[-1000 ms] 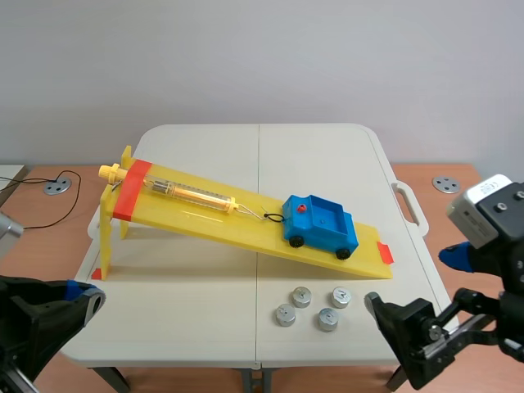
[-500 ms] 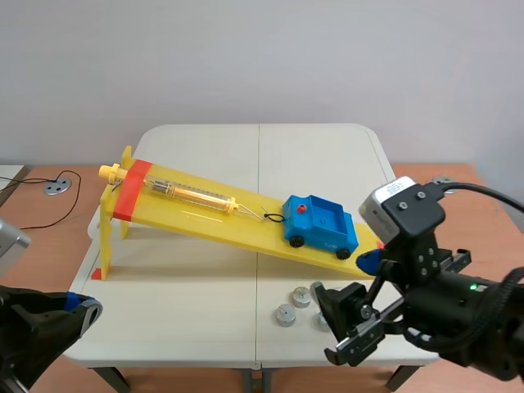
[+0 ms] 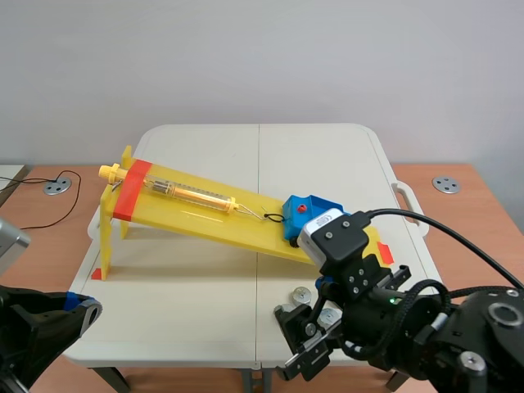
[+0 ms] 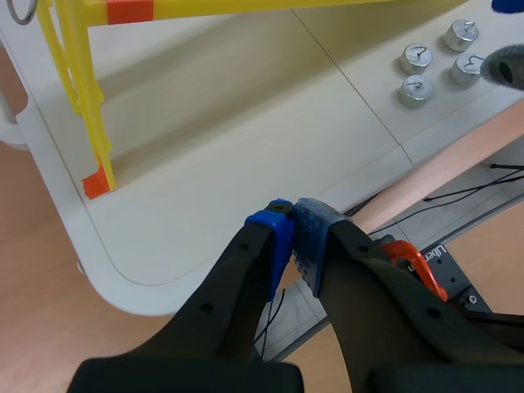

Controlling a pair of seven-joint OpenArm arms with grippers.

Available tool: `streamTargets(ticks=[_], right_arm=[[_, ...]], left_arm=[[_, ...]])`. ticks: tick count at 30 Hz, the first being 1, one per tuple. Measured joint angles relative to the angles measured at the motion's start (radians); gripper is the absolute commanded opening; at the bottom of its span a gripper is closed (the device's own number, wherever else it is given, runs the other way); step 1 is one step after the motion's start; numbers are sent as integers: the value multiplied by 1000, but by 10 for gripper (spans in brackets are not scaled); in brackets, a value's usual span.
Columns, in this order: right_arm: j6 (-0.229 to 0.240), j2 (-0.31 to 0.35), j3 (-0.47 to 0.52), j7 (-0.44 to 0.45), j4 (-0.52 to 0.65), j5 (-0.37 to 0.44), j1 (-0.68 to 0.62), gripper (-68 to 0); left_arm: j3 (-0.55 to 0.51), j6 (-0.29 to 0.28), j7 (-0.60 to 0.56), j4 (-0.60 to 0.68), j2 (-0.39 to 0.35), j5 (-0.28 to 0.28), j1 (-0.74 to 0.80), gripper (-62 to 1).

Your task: Place the four metal weights on the blue cart on the ramp.

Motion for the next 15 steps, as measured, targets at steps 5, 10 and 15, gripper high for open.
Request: streamTargets(ticks=[5, 10, 15], right_arm=[[-44, 0, -55, 26, -50, -50, 29, -298], [-61, -19, -77, 45, -104, -65, 56, -298], [-76, -52, -84, 53, -175, -71, 91, -317]], left_arm=[[0, 0, 0, 0, 0, 0, 0, -581], [0, 0, 0, 0, 0, 0, 0, -581], [0, 0, 0, 0, 0, 0, 0, -581]])
